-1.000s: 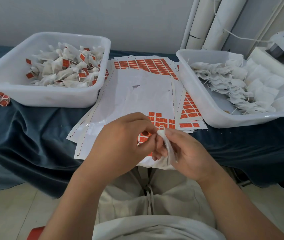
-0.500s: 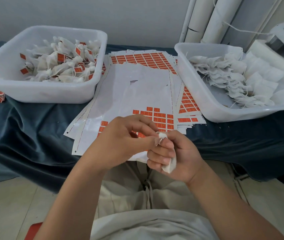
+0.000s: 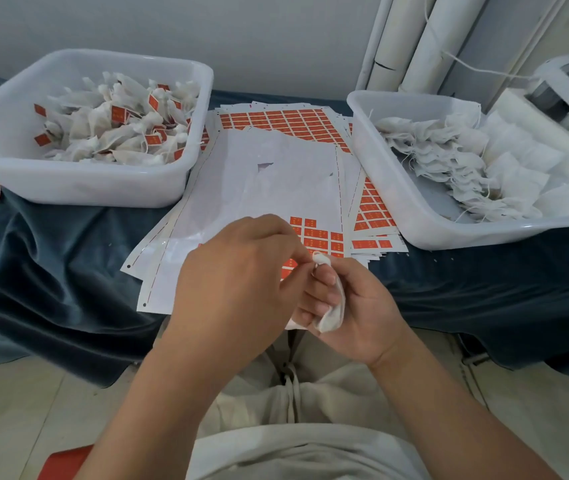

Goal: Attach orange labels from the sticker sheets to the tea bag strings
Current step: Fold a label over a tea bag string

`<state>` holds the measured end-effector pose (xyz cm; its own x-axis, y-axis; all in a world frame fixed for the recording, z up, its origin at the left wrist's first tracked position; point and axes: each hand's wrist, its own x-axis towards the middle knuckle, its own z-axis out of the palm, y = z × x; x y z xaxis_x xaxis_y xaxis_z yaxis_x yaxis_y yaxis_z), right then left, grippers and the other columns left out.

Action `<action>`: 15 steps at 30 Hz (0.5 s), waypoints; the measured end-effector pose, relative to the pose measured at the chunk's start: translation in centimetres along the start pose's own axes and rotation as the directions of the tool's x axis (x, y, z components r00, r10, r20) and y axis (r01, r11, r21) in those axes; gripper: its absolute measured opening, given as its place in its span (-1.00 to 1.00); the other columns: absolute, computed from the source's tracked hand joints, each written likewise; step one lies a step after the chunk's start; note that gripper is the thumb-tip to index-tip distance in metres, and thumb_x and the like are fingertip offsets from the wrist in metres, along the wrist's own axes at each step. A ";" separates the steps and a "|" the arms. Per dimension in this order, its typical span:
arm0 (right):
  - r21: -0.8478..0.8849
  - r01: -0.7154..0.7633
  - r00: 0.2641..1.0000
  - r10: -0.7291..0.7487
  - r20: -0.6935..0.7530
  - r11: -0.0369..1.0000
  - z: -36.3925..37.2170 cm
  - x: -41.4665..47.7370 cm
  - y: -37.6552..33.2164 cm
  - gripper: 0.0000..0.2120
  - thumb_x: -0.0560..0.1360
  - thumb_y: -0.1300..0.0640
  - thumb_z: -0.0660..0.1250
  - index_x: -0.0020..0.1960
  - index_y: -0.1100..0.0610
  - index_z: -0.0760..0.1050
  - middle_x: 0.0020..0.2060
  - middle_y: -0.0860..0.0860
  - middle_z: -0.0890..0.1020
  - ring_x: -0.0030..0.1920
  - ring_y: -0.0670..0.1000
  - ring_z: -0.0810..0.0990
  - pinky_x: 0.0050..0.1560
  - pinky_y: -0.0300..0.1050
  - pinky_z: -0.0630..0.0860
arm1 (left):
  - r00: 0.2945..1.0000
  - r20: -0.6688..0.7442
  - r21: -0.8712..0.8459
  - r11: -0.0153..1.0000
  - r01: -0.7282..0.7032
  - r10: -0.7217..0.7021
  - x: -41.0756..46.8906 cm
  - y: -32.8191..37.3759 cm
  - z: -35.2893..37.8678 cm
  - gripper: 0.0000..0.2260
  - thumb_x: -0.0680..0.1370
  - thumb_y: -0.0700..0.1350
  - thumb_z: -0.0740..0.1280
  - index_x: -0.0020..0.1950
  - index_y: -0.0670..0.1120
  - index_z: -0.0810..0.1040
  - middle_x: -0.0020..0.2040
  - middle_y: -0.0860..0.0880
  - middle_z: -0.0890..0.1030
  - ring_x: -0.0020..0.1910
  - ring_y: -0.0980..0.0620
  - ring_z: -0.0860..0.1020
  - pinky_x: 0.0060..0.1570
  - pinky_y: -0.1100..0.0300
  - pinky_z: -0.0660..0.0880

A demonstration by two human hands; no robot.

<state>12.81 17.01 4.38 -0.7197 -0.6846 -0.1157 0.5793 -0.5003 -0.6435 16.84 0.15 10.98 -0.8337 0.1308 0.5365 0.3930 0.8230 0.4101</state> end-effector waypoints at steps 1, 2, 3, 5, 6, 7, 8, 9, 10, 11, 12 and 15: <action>0.006 0.009 1.000 -0.009 -0.004 1.000 0.0 0.0 0.0 -0.76 0.54 0.01 0.46 -0.26 0.06 0.57 -0.45 -0.06 0.49 -0.37 -0.09 0.50 -0.16 -0.17 0.49 | 1.000 -0.009 0.011 1.000 -0.026 0.026 0.1 0.0 0.1 -0.93 0.53 -0.04 0.49 -0.14 0.03 0.72 -0.08 0.13 0.67 -0.13 0.03 0.62 -0.32 0.13 0.52; 0.015 0.018 1.000 -0.018 -0.010 1.000 0.0 0.0 0.0 -0.76 0.56 0.02 0.43 -0.25 0.07 0.57 -0.44 -0.05 0.49 -0.37 -0.08 0.50 -0.15 -0.17 0.50 | 0.998 -0.006 0.020 0.998 -0.061 0.061 0.1 0.0 0.3 -0.95 0.52 -0.11 0.53 -0.14 -0.01 0.73 -0.08 0.09 0.68 -0.14 0.00 0.63 -0.32 0.13 0.52; 0.025 0.025 1.000 -0.025 -0.019 0.999 0.0 0.1 0.0 -0.75 0.59 0.02 0.37 -0.24 0.07 0.57 -0.43 -0.05 0.49 -0.36 -0.08 0.50 -0.15 -0.16 0.51 | 0.995 0.011 0.029 0.995 -0.096 0.095 0.2 -0.1 0.4 -0.95 0.50 -0.18 0.56 -0.14 -0.05 0.73 -0.09 0.05 0.68 -0.16 -0.03 0.64 -0.33 0.14 0.52; 0.050 0.028 0.999 -0.026 -0.043 0.998 -0.2 0.1 0.0 -0.69 0.64 0.03 0.24 -0.23 0.08 0.57 -0.42 -0.04 0.50 -0.35 -0.07 0.51 -0.14 -0.15 0.54 | 0.986 0.073 0.032 0.988 -0.152 0.149 0.2 -0.3 0.6 -0.86 0.41 -0.29 0.60 -0.12 -0.10 0.73 -0.07 0.00 0.68 -0.19 -0.07 0.64 -0.37 0.08 0.56; 0.067 0.026 0.998 -0.022 -0.056 0.997 -0.2 0.1 0.1 -0.66 0.65 0.03 0.20 -0.23 0.09 0.57 -0.42 -0.03 0.50 -0.35 -0.07 0.52 -0.14 -0.15 0.56 | 0.981 0.096 0.031 0.985 -0.171 0.167 0.3 -0.4 0.6 -0.82 0.38 -0.32 0.61 -0.10 -0.11 0.73 -0.06 -0.01 0.68 -0.20 -0.08 0.64 -0.39 0.04 0.58; 0.079 0.024 0.997 -0.019 -0.069 0.997 -0.3 0.0 0.1 -0.65 0.66 0.03 0.19 -0.24 0.09 0.56 -0.43 -0.03 0.50 -0.35 -0.06 0.52 -0.14 -0.15 0.57 | 0.976 0.114 0.030 0.981 -0.190 0.185 0.3 -0.5 0.6 -0.80 0.37 -0.33 0.61 -0.08 -0.12 0.74 -0.04 -0.01 0.69 -0.20 -0.09 0.64 -0.40 0.01 0.59; 0.077 0.026 0.997 -0.019 -0.081 0.997 -0.3 0.0 0.0 -0.64 0.66 0.03 0.19 -0.24 0.09 0.56 -0.43 -0.03 0.50 -0.35 -0.06 0.52 -0.14 -0.14 0.57 | 0.972 0.121 0.025 0.978 -0.207 0.203 0.3 -0.6 0.6 -0.81 0.39 -0.33 0.60 -0.06 -0.13 0.74 -0.03 -0.02 0.69 -0.19 -0.10 0.65 -0.40 -0.01 0.59; 0.060 0.029 0.996 -0.023 -0.085 0.998 -0.3 0.0 -0.1 -0.65 0.66 0.04 0.20 -0.25 0.09 0.56 -0.43 -0.03 0.50 -0.35 -0.06 0.52 -0.14 -0.14 0.57 | 0.968 0.122 0.019 0.974 -0.224 0.220 0.3 -0.7 0.6 -0.86 0.44 -0.31 0.56 -0.05 -0.13 0.74 -0.02 -0.02 0.69 -0.18 -0.10 0.65 -0.38 -0.02 0.59; 0.033 0.031 0.996 -0.029 -0.083 0.999 -0.3 -0.1 -0.2 -0.67 0.65 0.03 0.22 -0.25 0.08 0.56 -0.43 -0.03 0.49 -0.35 -0.06 0.51 -0.14 -0.15 0.57 | 0.966 0.109 0.010 0.971 -0.237 0.234 0.4 -0.9 0.6 -0.92 0.51 -0.27 0.51 -0.05 -0.12 0.75 -0.02 -0.01 0.69 -0.16 -0.10 0.65 -0.36 -0.02 0.59; 0.004 0.033 0.997 -0.032 -0.075 0.999 -0.2 -0.1 -0.3 -0.69 0.63 0.03 0.25 -0.25 0.08 0.56 -0.43 -0.03 0.49 -0.35 -0.06 0.50 -0.13 -0.15 0.56 | 0.967 0.088 0.004 0.971 -0.241 0.239 0.4 -1.1 0.6 -0.92 0.55 -0.22 0.45 -0.06 -0.11 0.75 -0.03 0.00 0.69 -0.16 -0.09 0.65 -0.35 -0.01 0.59; -0.021 0.032 0.997 -0.033 -0.067 0.999 -0.2 -0.1 -0.4 -0.71 0.62 0.03 0.27 -0.25 0.08 0.55 -0.42 -0.02 0.49 -0.35 -0.05 0.50 -0.12 -0.14 0.55 | 0.967 0.071 0.000 0.970 -0.244 0.243 0.4 -1.2 0.6 -0.88 0.58 -0.18 0.42 -0.08 -0.11 0.75 -0.04 0.02 0.69 -0.16 -0.07 0.64 -0.34 0.00 0.58; -0.115 0.048 0.995 -0.057 -0.078 0.992 -0.1 0.0 -0.7 -0.73 0.61 0.03 0.33 -0.23 0.10 0.53 -0.39 0.01 0.51 -0.32 -0.02 0.49 -0.10 -0.12 0.55 | 0.973 0.021 0.002 0.973 -0.229 0.229 0.3 -1.4 0.8 -0.87 0.57 -0.13 0.43 -0.13 -0.08 0.75 -0.07 0.05 0.70 -0.18 -0.03 0.64 -0.34 0.05 0.55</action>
<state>12.42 17.40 4.78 -0.7791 -0.6116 -0.1374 0.4964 -0.4681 -0.7311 15.72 -0.51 9.96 -0.7295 0.3275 0.6004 0.5730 0.7720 0.2751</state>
